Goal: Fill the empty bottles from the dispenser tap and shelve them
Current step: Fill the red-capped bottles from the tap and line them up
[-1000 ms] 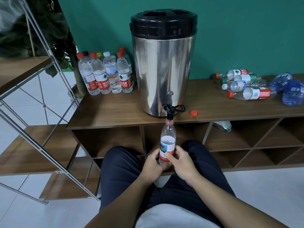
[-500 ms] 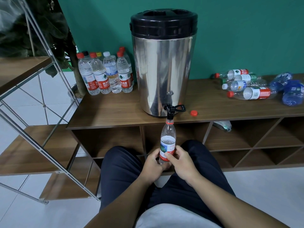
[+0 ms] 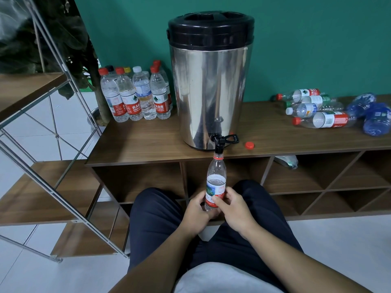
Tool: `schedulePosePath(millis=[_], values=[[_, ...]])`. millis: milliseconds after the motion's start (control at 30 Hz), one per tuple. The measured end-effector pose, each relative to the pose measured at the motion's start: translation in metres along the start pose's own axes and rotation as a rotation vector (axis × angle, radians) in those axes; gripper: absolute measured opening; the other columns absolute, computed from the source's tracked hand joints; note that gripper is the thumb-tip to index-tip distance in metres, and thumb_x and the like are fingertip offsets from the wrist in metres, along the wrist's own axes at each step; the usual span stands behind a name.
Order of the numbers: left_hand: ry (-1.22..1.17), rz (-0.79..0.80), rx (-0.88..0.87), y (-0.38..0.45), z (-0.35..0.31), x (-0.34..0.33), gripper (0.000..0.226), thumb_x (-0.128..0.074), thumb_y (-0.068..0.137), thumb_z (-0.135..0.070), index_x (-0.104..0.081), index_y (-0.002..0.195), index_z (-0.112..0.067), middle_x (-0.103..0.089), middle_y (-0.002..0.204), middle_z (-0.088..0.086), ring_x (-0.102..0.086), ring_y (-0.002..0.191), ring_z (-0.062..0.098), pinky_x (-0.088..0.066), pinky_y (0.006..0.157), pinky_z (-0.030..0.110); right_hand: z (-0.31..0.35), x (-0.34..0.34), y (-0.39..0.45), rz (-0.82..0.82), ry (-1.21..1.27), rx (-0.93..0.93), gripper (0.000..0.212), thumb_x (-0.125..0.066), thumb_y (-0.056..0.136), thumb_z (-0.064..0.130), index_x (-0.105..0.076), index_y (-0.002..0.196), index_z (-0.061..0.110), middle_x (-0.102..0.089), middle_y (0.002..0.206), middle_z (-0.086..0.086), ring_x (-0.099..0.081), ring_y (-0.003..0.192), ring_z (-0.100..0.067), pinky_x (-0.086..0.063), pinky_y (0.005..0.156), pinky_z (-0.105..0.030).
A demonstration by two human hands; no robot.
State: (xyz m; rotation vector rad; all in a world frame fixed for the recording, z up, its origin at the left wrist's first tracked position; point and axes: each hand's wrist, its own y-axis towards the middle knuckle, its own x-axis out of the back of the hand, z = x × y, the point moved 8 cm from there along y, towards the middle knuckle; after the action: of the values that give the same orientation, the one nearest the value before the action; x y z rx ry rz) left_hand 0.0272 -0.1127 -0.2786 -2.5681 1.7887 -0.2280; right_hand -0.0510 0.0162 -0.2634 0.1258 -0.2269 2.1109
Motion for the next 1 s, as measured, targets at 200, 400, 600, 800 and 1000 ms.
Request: schedulePosePath(millis=[200,400,600,800,1000], values=[[-0.007,0.002,0.004,0.0005,0.0012,-0.0003,0.053,-0.088,0.091,-0.006,-0.073,0.138,-0.025,-0.081,0.129,0.002,-0.077,0.122,0.025,-0.059,0.111,0.059,-0.0007,-0.0001,0.0003,-0.002,-0.004,-0.002,0.027,-0.077,0.103,0.02,-0.072,0.13,0.025,-0.081,0.118,0.012,-0.076,0.111,-0.003,-0.061,0.1,-0.03],[-0.012,0.014,0.004,-0.0001,0.0004,-0.0009,0.053,-0.088,0.093,-0.007,-0.072,0.14,-0.026,-0.081,0.13,0.001,-0.077,0.124,0.024,-0.06,0.111,0.058,-0.0001,0.0004,-0.0001,0.0,-0.014,0.0,0.026,-0.077,0.103,0.022,-0.072,0.129,0.027,-0.081,0.117,0.013,-0.076,0.11,-0.002,-0.061,0.1,-0.031],[-0.012,0.017,0.004,-0.0007,-0.0001,-0.0012,0.053,-0.088,0.093,-0.008,-0.072,0.14,-0.026,-0.081,0.13,0.001,-0.077,0.124,0.025,-0.06,0.111,0.058,0.0006,0.0001,-0.0004,0.001,-0.008,-0.003,0.027,-0.077,0.103,0.021,-0.072,0.129,0.026,-0.081,0.118,0.012,-0.076,0.11,-0.002,-0.062,0.101,-0.032],[-0.007,0.019,0.008,-0.0005,-0.0001,-0.0009,0.054,-0.088,0.093,-0.006,-0.071,0.142,-0.025,-0.08,0.131,0.0,-0.076,0.124,0.022,-0.06,0.112,0.055,-0.0015,0.0002,0.0006,0.002,-0.013,0.0,0.025,-0.077,0.103,0.021,-0.072,0.126,0.028,-0.081,0.117,0.012,-0.076,0.111,-0.004,-0.062,0.103,-0.037],[-0.005,0.017,0.008,-0.0008,0.0,-0.001,0.056,-0.086,0.094,-0.003,-0.07,0.143,-0.023,-0.08,0.131,0.0,-0.077,0.123,0.021,-0.062,0.11,0.053,-0.0013,0.0002,0.0006,-0.006,-0.003,0.005,0.024,-0.077,0.103,0.019,-0.073,0.125,0.027,-0.082,0.116,0.011,-0.077,0.11,-0.006,-0.062,0.102,-0.039]])
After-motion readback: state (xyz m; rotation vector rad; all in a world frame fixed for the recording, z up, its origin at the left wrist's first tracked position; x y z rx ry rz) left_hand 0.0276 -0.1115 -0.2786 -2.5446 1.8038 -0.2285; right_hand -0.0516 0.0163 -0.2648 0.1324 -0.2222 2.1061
